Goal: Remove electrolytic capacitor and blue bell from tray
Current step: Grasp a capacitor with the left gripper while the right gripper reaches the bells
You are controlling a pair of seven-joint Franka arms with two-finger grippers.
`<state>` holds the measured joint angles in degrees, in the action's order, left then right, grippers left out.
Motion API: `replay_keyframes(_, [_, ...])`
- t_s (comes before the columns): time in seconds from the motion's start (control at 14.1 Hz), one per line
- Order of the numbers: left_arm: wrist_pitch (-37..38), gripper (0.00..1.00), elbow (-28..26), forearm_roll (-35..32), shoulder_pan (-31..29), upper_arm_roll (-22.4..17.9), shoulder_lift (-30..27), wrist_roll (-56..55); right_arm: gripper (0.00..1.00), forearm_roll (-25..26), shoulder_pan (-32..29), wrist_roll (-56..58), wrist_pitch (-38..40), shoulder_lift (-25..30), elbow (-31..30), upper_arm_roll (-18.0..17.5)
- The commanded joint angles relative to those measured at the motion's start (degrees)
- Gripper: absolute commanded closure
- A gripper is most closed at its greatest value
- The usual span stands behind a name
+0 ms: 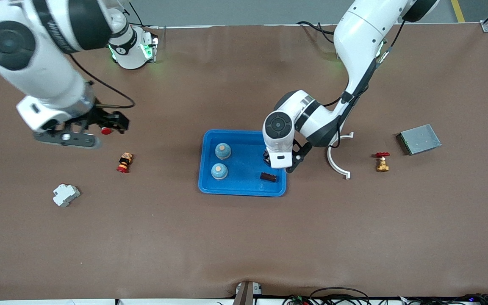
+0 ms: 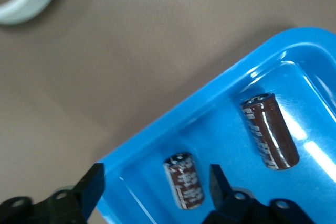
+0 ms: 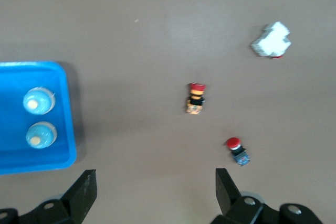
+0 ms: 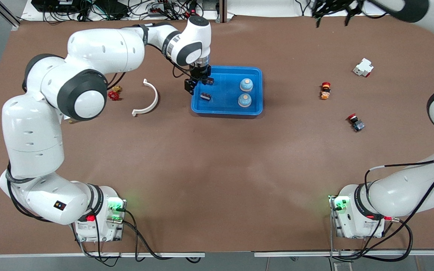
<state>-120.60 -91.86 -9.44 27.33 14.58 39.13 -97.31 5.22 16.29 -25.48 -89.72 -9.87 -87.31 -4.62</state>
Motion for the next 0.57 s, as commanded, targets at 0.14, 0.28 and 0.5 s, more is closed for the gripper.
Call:
replay_keyframes(0.14, [-3.7, 0.18, 0.1, -1.1, 1.3, -0.2, 1.9, -8.5, 0.0, -7.1, -0.5, -5.0, -2.8, -2.5, 1.1, 0.8])
replay_keyframes(0.28, [-5.8, 0.19, -0.6, -1.1, 1.3, -0.2, 2.4, -10.3, 0.0, -7.2, 0.5, -7.6, -4.1, -4.3, 1.1, 0.8])
replay_keyframes(0.5, [-8.0, 0.23, -1.1, -1.1, 1.4, -0.2, 3.4, -10.9, 0.0, -7.5, 2.1, -9.2, -10.1, -6.2, -1.1, 0.6])
